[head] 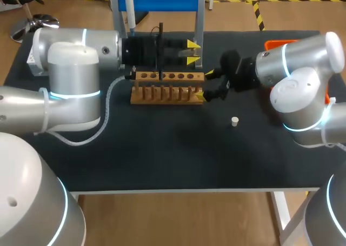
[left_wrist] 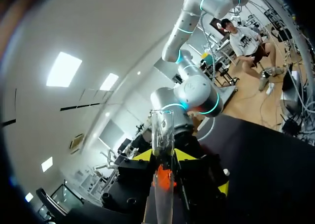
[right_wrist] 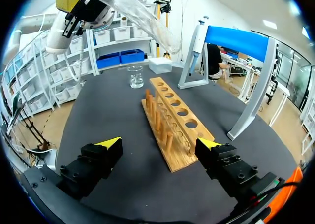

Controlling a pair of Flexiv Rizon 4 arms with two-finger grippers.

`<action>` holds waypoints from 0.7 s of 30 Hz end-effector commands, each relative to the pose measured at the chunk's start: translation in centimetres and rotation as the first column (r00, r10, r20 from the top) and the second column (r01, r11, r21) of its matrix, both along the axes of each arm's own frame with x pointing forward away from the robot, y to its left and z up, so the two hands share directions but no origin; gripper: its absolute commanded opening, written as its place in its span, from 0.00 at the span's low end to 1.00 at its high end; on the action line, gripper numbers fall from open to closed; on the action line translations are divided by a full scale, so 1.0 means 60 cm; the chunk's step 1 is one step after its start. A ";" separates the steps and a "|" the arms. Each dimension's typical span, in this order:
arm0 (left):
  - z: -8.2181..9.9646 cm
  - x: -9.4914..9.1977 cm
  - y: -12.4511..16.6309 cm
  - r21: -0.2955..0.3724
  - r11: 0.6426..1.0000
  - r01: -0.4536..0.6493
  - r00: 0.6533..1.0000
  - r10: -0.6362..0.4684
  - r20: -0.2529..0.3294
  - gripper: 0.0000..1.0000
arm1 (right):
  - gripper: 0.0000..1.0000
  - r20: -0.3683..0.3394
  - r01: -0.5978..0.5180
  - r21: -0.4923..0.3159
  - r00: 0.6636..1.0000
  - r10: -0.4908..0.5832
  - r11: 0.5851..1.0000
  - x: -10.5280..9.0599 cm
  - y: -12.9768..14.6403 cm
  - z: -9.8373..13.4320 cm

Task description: Invert the test tube, pick up the pipette, mount the tip to pipette, aspirate from beaker and dispense into the tube, eject the tip, return the pipette, and cap with the stopper.

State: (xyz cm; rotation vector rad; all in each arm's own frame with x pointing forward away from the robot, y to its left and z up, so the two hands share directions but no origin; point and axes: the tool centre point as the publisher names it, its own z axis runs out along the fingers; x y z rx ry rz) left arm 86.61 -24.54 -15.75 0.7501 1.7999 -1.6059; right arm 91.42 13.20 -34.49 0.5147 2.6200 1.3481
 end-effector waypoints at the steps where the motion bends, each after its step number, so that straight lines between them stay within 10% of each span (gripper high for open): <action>1: 0.002 0.001 0.000 0.003 1.000 0.002 1.000 -0.002 -0.001 0.00 | 1.00 0.000 -0.001 0.001 1.000 0.001 1.000 -0.001 -0.002 0.001; 21: 0.025 0.109 0.043 -0.071 0.993 -0.095 0.917 0.059 -0.394 0.00 | 1.00 0.000 -0.001 0.001 1.000 0.001 1.000 -0.001 -0.002 0.001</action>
